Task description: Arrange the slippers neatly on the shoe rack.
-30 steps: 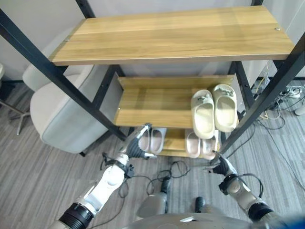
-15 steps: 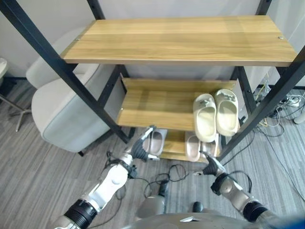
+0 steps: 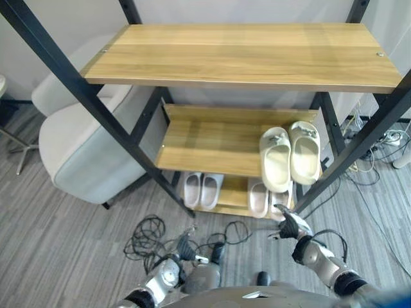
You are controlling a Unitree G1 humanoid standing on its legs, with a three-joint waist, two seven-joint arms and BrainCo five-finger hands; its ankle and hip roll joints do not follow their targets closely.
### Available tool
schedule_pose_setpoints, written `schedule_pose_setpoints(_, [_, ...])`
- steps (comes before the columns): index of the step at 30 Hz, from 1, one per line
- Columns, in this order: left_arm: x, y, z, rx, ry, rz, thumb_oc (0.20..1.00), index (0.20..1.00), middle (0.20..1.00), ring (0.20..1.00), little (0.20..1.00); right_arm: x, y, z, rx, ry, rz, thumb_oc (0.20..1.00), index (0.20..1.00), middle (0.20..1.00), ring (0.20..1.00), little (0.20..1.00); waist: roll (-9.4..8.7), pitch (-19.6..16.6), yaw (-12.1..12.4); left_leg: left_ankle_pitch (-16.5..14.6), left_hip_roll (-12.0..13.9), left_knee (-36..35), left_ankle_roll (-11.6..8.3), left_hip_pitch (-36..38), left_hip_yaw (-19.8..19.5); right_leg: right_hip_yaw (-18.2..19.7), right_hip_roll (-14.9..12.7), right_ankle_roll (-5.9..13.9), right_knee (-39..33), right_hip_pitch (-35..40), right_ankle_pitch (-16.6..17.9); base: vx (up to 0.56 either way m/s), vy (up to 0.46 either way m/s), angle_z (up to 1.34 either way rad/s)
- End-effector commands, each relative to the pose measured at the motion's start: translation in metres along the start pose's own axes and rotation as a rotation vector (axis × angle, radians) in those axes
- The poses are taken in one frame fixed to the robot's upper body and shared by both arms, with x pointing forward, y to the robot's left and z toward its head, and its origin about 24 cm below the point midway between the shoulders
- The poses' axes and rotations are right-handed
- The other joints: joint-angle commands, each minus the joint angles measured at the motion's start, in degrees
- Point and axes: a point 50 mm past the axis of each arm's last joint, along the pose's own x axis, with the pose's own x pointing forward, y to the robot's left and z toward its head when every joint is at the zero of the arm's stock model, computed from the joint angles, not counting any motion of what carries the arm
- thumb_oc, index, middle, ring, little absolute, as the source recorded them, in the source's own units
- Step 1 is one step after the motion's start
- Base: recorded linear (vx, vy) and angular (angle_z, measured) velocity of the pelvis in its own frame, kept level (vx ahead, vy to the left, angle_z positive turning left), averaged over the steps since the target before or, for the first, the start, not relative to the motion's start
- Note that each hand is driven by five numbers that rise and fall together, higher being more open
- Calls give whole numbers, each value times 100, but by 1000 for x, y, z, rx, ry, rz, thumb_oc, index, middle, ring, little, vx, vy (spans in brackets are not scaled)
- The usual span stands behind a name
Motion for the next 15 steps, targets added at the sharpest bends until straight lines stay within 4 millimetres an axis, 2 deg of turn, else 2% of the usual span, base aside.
schedule_pose_setpoints(1, [8, 0, 17, -2, -39, 9, 1000, 1000, 1000, 1000, 1000, 7, -14, 35, 99, -140, -64, 1000, 1000, 1000, 1000, 1000, -126, -107, -4, -624, -119, 324, 81, -75, 101, 69, -200, 404, -175, -8, -86, 23, -4, -17])
schedule_pose_setpoints(2, [9, 2, 21, 66, -63, 3, 1000, 1000, 1000, 1000, 1000, 8, -14, 39, 98, -159, -56, 1000, 1000, 1000, 1000, 1000, -131, -121, -16, -625, -120, 310, 82, -64, 102, 60, -203, 408, -198, 4, -80, 23, -4, -11])
schedule_pose_setpoints(6, [12, 7, 23, 94, -65, 25, 1000, 1000, 1000, 1000, 1000, 9, -15, 50, 126, -199, -56, 1000, 1000, 1000, 1000, 1000, -156, -189, 3, -607, -130, 223, 91, -35, 113, 66, -215, 420, -299, 20, -19, 10, 8, 0])
schedule_pose_setpoints(15, [10, 9, 12, 48, -18, 48, 1000, 1000, 1000, 1000, 1000, 8, -27, 54, 152, -227, -114, 1000, 1000, 1000, 1000, 1000, -181, -270, 67, -568, -153, 142, 80, 4, 54, 14, -229, 424, -357, 66, -2, 5, -1, 1])
